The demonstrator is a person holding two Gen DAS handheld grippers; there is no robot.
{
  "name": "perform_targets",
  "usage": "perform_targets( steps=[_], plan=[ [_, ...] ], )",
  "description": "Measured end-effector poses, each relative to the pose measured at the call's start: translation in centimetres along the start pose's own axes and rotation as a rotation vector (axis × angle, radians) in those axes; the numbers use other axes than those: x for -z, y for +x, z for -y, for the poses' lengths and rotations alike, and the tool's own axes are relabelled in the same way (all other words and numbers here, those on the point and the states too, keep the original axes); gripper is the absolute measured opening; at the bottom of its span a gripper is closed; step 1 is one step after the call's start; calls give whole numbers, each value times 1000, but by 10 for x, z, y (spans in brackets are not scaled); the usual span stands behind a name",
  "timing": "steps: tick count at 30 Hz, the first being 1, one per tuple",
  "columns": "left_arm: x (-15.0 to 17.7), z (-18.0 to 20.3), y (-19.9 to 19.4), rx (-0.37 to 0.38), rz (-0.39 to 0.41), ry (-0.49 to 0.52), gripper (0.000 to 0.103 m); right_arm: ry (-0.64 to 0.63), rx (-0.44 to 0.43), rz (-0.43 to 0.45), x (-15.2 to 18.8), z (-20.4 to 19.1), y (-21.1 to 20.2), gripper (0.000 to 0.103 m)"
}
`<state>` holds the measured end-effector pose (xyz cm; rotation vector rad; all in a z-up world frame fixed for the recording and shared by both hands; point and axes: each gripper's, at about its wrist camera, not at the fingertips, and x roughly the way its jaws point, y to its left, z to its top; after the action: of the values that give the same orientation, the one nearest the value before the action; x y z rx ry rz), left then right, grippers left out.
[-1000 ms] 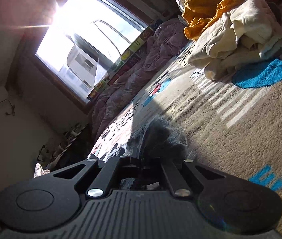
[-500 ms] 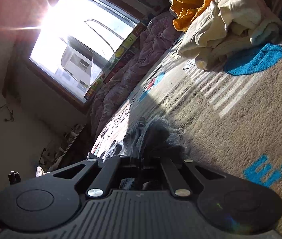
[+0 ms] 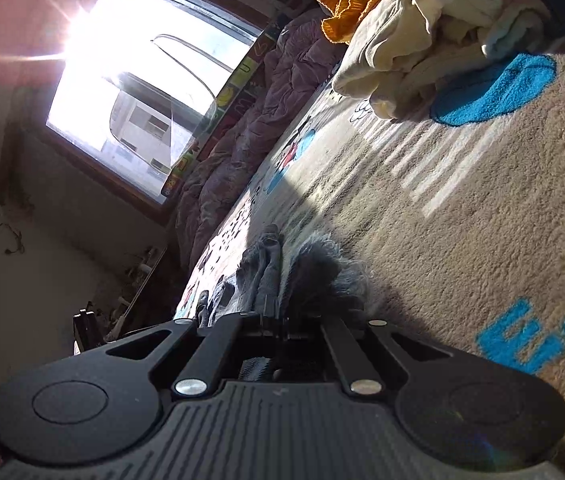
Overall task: Fold clothes
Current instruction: 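Tug the jeans cuff with the left gripper, then open it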
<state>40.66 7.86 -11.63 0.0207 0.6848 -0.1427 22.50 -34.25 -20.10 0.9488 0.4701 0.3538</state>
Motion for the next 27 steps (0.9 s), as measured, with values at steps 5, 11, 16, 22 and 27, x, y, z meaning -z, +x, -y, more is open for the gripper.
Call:
perform_targets(
  steps=[5,11,16,22,27],
  plan=[
    [-6,7,19,26,-25,25,23,1,5,-6,1,1,2,4],
    [-17,19,50,45,-89,56,23,8,13,-14,2,3,4,4],
    [-23,27,41,60,-93,72,27,20,6,-18,1,6,6,4],
    [-14,50,38,14,-109,173,42,30,-14,-16,-1,8,6,4],
    [-6,43,-40,87,22,87,50,21,-36,-1,-1,6,3,4]
  ],
)
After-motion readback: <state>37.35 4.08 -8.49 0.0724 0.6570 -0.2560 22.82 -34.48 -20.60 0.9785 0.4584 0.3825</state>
